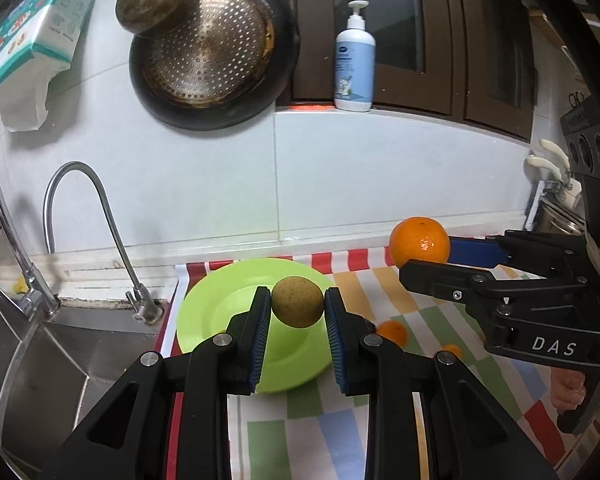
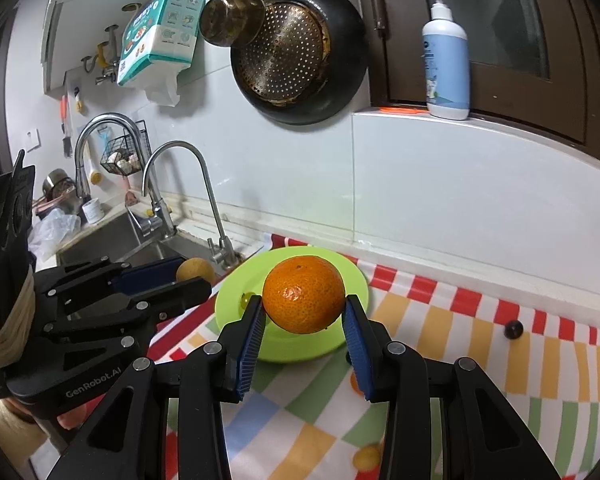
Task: Organize fruits
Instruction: 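Carry the orange and brown fruit over the green plate and open the left tool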
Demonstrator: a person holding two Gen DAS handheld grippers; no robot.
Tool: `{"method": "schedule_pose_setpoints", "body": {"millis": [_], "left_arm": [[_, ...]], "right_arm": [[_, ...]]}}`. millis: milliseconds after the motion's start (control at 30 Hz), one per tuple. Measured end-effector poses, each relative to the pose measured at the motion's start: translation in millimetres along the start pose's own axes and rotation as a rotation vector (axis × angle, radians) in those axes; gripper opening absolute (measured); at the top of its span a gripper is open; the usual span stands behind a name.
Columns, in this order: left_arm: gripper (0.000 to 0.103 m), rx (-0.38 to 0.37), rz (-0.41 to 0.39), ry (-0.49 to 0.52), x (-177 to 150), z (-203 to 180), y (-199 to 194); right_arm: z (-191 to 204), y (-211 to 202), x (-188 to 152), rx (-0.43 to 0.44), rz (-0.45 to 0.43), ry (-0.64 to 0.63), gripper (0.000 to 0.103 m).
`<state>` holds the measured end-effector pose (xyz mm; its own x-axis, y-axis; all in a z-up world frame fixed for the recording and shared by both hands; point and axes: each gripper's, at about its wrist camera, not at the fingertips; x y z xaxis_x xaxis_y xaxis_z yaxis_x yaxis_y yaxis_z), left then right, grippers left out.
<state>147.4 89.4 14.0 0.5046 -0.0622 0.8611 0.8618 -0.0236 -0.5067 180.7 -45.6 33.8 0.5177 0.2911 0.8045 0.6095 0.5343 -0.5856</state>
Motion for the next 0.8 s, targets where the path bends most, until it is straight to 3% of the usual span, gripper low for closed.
{"method": "schedule_pose_setpoints", "body": {"millis": [433,800], "left_arm": [[0.027,0.026,0.085,-0.031,14.7,37.0,55.7],[0.027,0.015,0.252,-0.114,7.3,76.2,126.7]], "right_arm": [[-5.8,83.4,27.9,0.022,0.151,-0.003,0.041],[-20.1,163.0,24.6,-0.015,0.316,0.042,0.041]]}}
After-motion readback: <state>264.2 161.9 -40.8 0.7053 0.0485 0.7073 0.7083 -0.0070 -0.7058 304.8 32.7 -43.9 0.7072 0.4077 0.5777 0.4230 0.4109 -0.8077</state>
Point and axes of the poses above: each gripper's, at about its wrist camera, not at the fingertips, and y roughly the way its jaws point, z to its left, x to its top, and after that the axes turned 2 degrees about z, right-handed
